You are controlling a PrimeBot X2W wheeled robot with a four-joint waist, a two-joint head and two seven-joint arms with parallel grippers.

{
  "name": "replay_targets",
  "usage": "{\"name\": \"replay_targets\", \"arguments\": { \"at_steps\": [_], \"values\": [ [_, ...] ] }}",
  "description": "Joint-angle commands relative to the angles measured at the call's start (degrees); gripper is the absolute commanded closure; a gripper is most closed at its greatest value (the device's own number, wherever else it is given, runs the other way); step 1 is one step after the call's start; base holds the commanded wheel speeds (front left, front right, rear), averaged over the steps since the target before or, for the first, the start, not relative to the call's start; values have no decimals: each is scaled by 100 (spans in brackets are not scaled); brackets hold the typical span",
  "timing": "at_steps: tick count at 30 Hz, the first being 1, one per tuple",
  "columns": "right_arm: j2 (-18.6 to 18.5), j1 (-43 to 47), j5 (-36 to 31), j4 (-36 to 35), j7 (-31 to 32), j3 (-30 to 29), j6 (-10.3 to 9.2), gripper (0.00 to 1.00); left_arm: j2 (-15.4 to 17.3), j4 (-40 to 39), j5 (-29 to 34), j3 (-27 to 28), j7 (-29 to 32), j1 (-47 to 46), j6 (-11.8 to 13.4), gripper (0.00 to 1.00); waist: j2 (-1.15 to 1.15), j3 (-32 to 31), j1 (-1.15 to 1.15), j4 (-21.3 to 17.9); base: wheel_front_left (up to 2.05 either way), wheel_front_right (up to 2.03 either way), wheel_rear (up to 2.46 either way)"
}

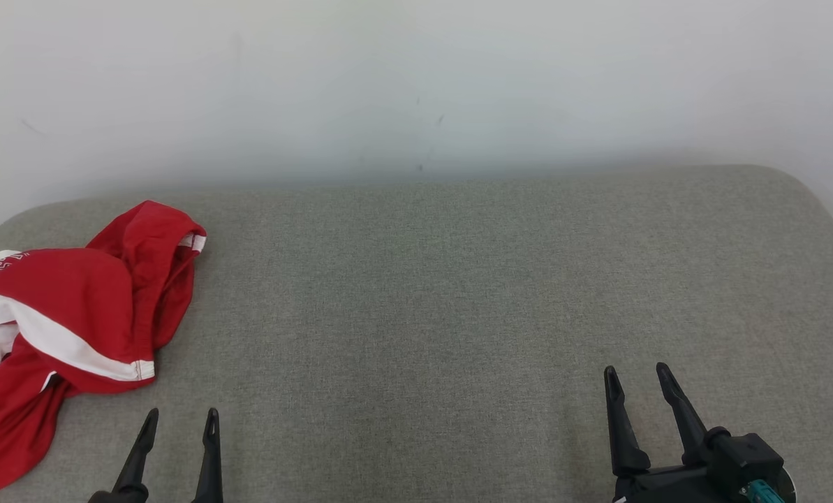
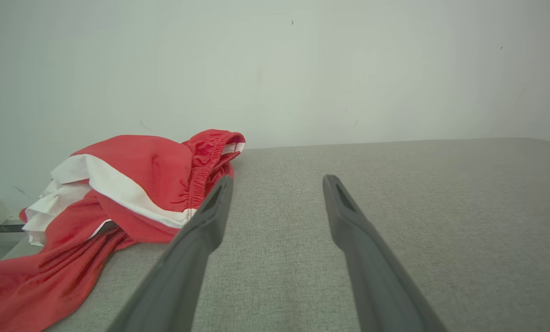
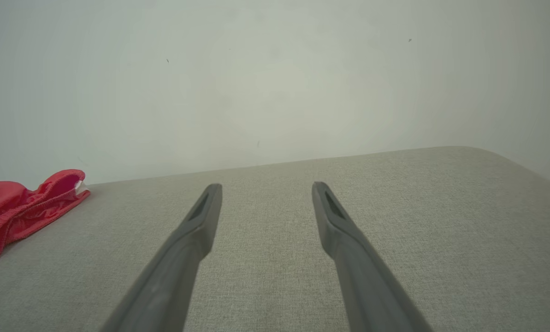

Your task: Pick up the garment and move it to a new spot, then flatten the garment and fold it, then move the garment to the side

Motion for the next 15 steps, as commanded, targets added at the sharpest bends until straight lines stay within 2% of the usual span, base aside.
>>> {"name": "replay_targets", "arguments": {
  "at_steps": [1, 15],
  "values": [
    [9, 28, 27, 23, -4, -10, -12, 0, 14, 48, -10, 8, -20, 57, 8, 0, 0, -1, 0, -6, 0, 0, 0],
    [9, -12, -90, 138, -4, -101, -12, 0, -32, 297, 136, 137, -20, -104, 10, 0, 0, -8, 0, -26, 0, 0, 0]
  ]
}}
